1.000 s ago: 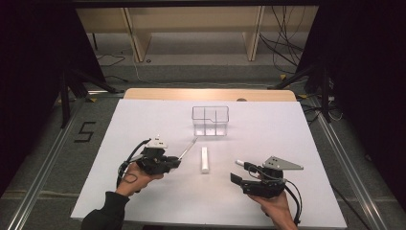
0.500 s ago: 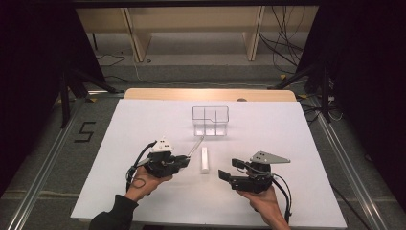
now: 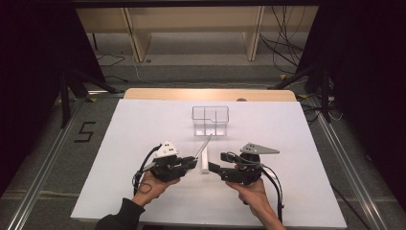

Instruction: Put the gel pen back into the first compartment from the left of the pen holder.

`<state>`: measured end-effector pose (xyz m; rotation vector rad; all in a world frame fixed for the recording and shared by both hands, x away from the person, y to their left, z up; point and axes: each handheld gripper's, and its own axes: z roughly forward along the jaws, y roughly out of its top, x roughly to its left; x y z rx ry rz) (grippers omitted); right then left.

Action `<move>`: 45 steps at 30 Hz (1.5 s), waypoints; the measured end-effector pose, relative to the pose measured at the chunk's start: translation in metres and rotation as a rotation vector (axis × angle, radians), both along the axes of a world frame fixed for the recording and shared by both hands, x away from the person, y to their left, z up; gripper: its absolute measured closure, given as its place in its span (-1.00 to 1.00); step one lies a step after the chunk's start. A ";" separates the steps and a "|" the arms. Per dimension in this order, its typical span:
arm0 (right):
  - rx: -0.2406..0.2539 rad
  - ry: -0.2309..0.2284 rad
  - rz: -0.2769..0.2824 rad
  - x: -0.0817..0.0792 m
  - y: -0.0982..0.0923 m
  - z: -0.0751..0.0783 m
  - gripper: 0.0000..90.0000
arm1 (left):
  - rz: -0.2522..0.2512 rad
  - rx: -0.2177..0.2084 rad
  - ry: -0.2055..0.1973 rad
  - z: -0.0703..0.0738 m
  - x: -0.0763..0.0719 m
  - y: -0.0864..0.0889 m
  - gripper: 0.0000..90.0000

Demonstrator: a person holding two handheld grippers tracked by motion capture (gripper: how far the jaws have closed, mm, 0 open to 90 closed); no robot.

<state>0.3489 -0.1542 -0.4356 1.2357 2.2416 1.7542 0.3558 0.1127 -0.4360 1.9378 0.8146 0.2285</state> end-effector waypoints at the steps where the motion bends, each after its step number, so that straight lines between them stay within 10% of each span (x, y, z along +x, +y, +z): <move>1: 0.006 0.008 -0.001 0.002 0.001 0.000 -0.34 | 0.001 -0.003 -0.003 0.000 -0.001 0.000 0.69; 45: 0.213 0.150 0.019 0.030 0.023 -0.008 0.72 | -0.031 -0.048 -0.076 -0.003 -0.012 -0.012 0.69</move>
